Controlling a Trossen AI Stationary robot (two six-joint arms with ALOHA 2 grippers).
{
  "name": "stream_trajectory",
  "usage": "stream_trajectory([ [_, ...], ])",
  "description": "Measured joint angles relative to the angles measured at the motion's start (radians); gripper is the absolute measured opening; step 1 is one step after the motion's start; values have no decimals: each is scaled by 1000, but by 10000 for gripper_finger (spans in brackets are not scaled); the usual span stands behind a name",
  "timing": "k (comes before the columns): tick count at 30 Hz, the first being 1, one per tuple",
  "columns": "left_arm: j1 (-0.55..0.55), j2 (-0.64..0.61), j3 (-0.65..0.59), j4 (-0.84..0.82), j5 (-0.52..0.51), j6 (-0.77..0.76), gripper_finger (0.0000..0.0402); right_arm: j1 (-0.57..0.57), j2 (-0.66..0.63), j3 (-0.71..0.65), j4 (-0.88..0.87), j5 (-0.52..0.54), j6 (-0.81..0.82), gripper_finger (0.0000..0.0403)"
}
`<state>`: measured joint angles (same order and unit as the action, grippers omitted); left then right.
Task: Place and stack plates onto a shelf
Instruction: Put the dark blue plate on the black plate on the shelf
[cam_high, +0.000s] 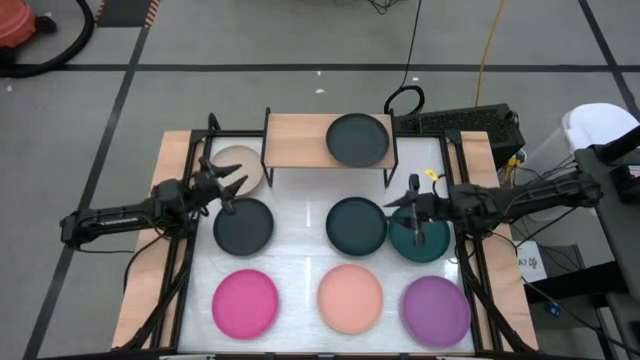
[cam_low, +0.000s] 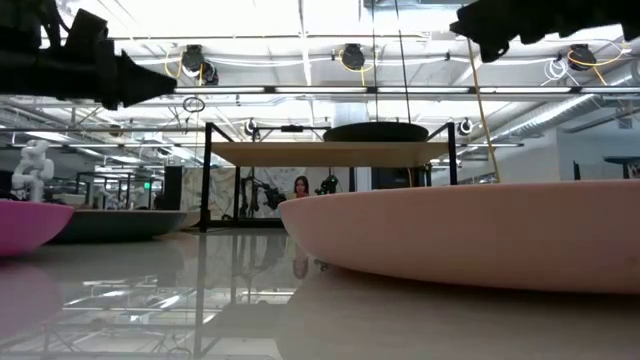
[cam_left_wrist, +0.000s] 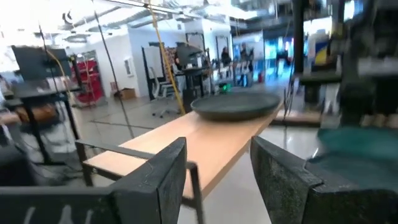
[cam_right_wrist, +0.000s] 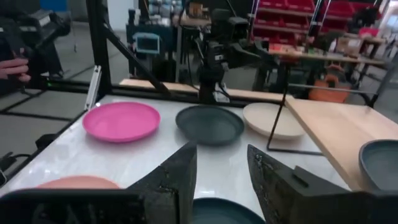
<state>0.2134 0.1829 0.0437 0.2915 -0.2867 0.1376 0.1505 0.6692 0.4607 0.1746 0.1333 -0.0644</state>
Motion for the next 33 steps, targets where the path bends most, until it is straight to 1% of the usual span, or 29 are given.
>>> stream_trajectory([
  [2,0,0,0,13,0,-87,184,1,-14,-38,44,0,-1,123],
  [6,0,6,1,109,-1,-169,184,1,-26,-99,147,0,-9,123],
  [11,2,43,0,198,-27,-279,184,2,-29,-131,158,0,22,123],
  [15,-1,59,0,201,-27,-380,184,2,-28,-143,159,0,86,123],
  [19,-1,60,0,198,-26,-435,184,2,-28,-154,158,-3,146,123],
  [24,1,60,7,177,-28,-461,184,2,-28,-167,158,-3,160,123],
  [26,-3,76,43,150,-18,-460,184,2,-28,-169,159,-3,173,123],
  [28,-16,110,105,78,-8,-450,184,2,-28,-170,164,-3,183,123],
  [30,-35,185,194,-27,-8,-442,184,2,-28,-170,175,-3,184,123],
  [33,-70,349,349,-202,-9,-438,184,2,-28,-170,194,-3,179,123],
])
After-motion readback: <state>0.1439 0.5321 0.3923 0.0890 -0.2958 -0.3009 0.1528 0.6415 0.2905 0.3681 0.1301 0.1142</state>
